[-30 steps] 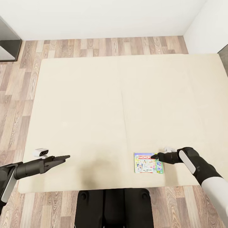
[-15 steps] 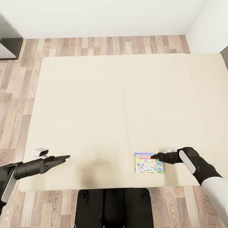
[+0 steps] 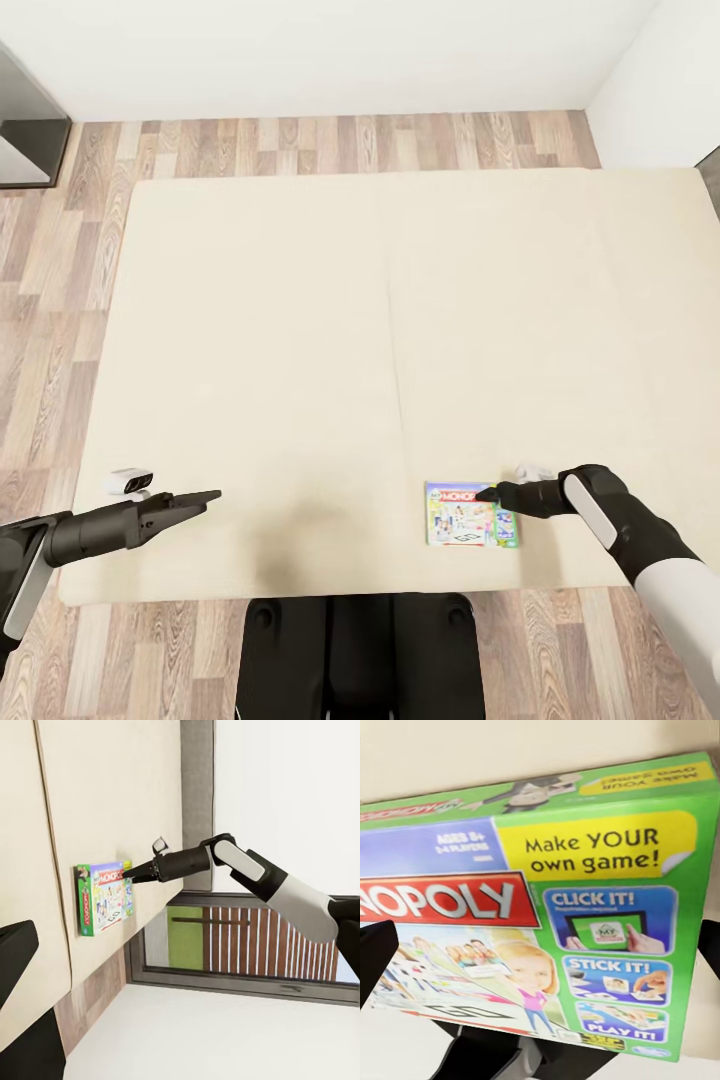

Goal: Put all the toys in the child's room - the three board games (two on the bed and one on the table), the two jigsaw puzzles on the table, and the tennis ball on the table - inside the toy box on the table in the child's room.

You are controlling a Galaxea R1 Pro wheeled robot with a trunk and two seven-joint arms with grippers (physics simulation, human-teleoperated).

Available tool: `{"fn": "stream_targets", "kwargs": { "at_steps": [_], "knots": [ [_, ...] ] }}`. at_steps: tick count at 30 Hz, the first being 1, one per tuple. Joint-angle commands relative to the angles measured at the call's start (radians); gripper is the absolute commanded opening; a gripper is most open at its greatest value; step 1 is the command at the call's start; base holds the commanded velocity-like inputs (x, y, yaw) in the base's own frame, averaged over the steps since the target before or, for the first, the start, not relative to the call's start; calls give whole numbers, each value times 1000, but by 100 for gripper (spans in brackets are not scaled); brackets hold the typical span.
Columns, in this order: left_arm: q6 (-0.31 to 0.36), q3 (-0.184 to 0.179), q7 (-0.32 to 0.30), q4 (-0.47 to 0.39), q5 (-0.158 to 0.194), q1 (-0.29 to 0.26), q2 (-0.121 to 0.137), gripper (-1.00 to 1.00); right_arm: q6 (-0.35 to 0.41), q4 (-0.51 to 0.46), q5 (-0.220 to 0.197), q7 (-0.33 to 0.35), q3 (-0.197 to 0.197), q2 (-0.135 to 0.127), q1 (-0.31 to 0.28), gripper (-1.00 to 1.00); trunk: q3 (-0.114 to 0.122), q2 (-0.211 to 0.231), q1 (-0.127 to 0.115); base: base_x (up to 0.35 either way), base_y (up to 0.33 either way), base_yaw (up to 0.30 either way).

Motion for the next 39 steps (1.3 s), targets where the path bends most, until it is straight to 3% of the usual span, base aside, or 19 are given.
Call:
{"fn": "stream_targets", "kwargs": {
  "at_steps": [1, 32, 39],
  "knots": [
    [10, 0, -4, 0, 0, 0, 0, 100, 2, 0, 8, 8, 3, 0, -1, 100, -1, -2, 1, 0, 0, 0],
    [11, 0, -4, 0, 0, 0, 0, 100, 2, 0, 3, 8, 1, 13, -1, 100, -1, -2, 1, 0, 0, 0],
    [10, 0, -4, 0, 1, 0, 0, 100, 2, 0, 4, 8, -1, 37, 0, 100, -1, -2, 1, 0, 0, 0]
  ]
}}
